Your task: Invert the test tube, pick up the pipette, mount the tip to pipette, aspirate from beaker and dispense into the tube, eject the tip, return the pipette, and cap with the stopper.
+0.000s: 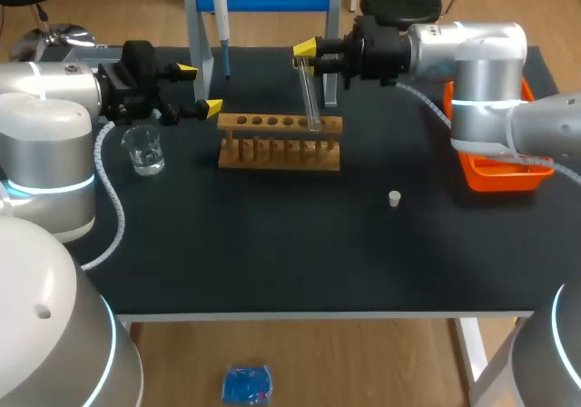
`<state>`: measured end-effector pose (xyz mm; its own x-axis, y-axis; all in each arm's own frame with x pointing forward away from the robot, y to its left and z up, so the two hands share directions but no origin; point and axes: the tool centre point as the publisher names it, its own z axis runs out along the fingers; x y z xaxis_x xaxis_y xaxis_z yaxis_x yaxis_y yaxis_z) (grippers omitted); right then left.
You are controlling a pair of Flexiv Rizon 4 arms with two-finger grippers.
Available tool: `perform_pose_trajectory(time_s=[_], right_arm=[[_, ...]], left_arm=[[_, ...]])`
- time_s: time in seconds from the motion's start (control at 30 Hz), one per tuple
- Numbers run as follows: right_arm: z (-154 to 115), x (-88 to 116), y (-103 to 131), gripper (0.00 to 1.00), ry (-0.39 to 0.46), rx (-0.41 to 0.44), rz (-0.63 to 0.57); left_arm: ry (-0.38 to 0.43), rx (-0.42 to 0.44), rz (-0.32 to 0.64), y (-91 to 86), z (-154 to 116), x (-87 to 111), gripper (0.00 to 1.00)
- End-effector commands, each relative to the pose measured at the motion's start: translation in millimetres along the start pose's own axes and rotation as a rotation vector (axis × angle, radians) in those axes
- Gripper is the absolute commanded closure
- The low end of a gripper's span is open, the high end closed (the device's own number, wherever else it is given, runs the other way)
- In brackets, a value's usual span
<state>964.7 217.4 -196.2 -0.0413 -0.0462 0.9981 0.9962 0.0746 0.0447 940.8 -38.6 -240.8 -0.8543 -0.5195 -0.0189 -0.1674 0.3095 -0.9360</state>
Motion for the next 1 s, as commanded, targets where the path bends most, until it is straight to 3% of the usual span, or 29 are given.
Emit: perform_pose_trajectory(time_s=[0.03, 0.13, 0.17, 0.3, 0.43, 0.6, 0.67, 0.7, 0.73, 1.0], right_arm=[[0.1, -0.2, 0.6, 1.00, 0.000, 0.002, -0.001], [0.1, -0.2, 0.6, 1.00, 0.000, 0.002, -0.001], [0.1, -0.2, 0.6, 1.00, 0.000, 0.002, -0.001], [0.1, -0.2, 0.6, 1.00, 0.000, 0.002, -0.001], [0.1, -0.2, 0.6, 1.00, 0.000, 0.002, -0.001], [0.1, -0.2, 0.6, 1.00, 0.000, 0.002, -0.001], [0.1, -0.2, 0.6, 1.00, 0.000, 0.002, -0.001], [0.1, -0.2, 0.6, 1.00, 0.000, 0.002, -0.001], [0.1, -0.2, 0.6, 1.00, 0.000, 0.002, -0.001], [0.1, -0.2, 0.6, 1.00, 0.000, 0.002, -0.001]], left_arm=[[0.000, 0.003, 0.001, 1.0, 0.3, -0.2, 0.00], [0.000, 0.003, 0.001, 1.0, 0.3, -0.2, 0.00], [-0.057, -0.033, 0.151, -7.1, 1.7, 8.7, 0.00], [-0.093, 0.100, 0.469, -16.5, 5.4, 35.4, 0.00], [-0.019, 0.203, 0.692, -18.9, 11.4, 51.3, 0.00], [0.131, 0.428, 0.928, -23.8, 2.3, 66.6, 0.00], [0.198, 0.481, 0.957, -26.3, -1.4, 67.0, 0.00], [0.172, 0.458, 0.924, -27.3, -2.9, 61.3, 0.00], [0.115, 0.429, 0.786, -27.9, -5.3, 46.9, 0.00], [0.115, 0.429, 0.786, -27.9, -5.3, 46.9, 0.00]])
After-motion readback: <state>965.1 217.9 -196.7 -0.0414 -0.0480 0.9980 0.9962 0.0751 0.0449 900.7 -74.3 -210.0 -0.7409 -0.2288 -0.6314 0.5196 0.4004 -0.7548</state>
